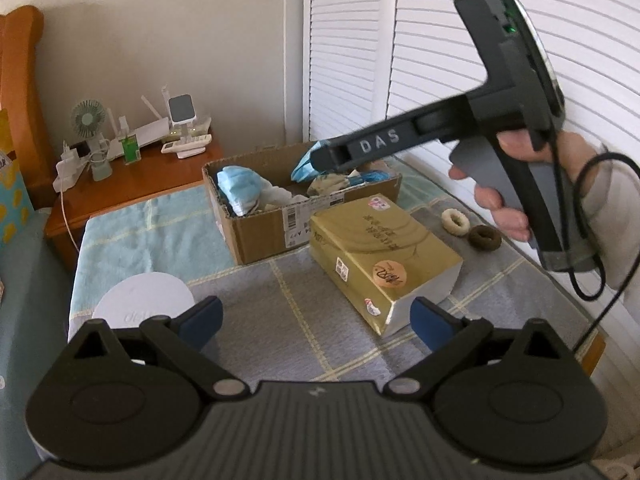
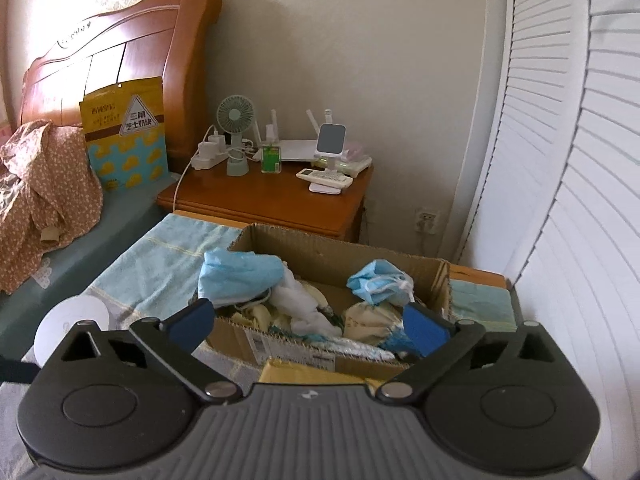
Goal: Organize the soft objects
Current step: 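Carry the orange pacifier into the box with the right gripper and release it, then move both grippers toward the white and brown braided rings, then grasp the white braided ring with the left gripper, then grasp the brown braided ring with the right gripper while the left holds the white ring, then carry the white ring into the box with the left gripper and release it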
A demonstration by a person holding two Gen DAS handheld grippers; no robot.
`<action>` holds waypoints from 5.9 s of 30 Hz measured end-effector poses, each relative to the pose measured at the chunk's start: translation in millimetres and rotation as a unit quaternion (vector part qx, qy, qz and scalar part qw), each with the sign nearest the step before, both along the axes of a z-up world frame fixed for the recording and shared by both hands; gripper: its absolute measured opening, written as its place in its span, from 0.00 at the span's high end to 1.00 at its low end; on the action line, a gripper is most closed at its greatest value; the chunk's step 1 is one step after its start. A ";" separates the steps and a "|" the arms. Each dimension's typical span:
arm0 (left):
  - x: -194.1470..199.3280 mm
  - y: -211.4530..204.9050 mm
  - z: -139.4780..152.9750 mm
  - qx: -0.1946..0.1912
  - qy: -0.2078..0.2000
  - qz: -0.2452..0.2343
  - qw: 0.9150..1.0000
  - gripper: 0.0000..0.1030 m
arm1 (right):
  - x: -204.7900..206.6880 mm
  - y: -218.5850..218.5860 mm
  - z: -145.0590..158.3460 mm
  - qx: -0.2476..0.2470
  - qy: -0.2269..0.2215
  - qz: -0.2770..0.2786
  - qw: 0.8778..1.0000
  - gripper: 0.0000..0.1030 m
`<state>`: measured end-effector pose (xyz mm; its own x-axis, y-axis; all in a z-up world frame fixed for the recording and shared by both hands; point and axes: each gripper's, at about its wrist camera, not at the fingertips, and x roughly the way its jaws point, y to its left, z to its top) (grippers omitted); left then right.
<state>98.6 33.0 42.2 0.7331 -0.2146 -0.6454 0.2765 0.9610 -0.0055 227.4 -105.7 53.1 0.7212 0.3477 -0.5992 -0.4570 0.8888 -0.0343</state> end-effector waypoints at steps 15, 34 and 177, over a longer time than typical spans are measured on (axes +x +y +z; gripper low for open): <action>3.6 -11.6 -8.8 0.004 0.015 -0.014 1.000 0.03 | -79.1 -65.5 -18.9 -0.025 -0.012 -0.105 0.994 0.00; 35.9 -43.8 -0.7 0.026 0.021 -0.067 0.997 0.03 | -85.3 -120.7 -80.9 -0.047 0.020 -0.176 0.983 0.01; 149.0 -89.3 23.4 0.021 0.057 -0.143 0.988 0.68 | -114.3 -110.7 -20.0 -0.009 -0.029 -0.168 0.985 0.58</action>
<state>247.6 -56.2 65.6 0.5689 -0.3731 -0.7329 0.5364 0.8439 -0.0131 113.1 -216.4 33.2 0.8274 0.0724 -0.5569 -0.1332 0.9887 -0.0694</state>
